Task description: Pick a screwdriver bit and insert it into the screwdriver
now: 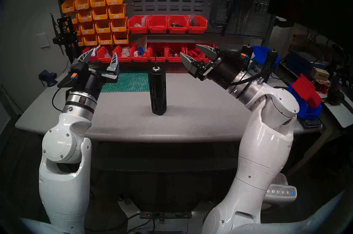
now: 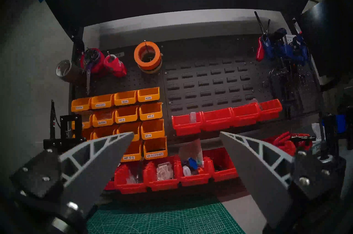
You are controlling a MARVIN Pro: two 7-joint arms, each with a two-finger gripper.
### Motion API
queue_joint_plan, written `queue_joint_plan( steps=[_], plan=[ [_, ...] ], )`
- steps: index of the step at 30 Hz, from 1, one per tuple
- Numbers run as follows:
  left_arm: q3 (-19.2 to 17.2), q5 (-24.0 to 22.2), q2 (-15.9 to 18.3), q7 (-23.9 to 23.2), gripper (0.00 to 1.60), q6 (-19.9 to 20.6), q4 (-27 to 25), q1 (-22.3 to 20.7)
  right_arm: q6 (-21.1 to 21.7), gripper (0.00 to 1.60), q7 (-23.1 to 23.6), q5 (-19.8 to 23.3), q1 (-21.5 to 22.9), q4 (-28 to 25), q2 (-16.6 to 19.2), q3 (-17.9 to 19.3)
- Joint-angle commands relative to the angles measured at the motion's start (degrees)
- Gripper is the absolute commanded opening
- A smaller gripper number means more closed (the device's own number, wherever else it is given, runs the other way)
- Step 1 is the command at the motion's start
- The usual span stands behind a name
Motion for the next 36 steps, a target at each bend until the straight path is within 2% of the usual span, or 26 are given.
queue_joint_plan(
  steps=[1, 8, 16, 27, 36],
  plan=[
    [2.40, 6.80, 0.33, 6.70, 1.60, -6.36, 1.85, -2.55, -2.04, 1.60, -4.53, 2.10, -2.66, -2.94, 1.48, 0.32],
    [5.47, 10.71, 0.82, 13.83, 1.60, -9.28, 3.42, -1.89, -7.52, 1.60, -11.86, 4.12, -6.44, -2.54, 2.78, -2.32],
    [6.86, 12.39, 1.15, 16.46, 1.60, -10.37, 2.69, -0.59, -11.09, 1.60, -17.32, 6.94, -9.27, -2.16, 3.40, -3.59],
    [7.36, 12.40, 1.40, 17.09, 1.60, -10.21, 1.74, 1.07, -12.69, 1.60, -19.84, 9.02, -10.67, -2.22, 3.59, -3.74],
    [7.67, 12.00, 1.58, 17.62, 1.60, -9.72, 1.55, 1.30, -11.57, 1.60, -19.44, 10.76, -10.50, -2.20, 3.63, -3.51]
  ],
)
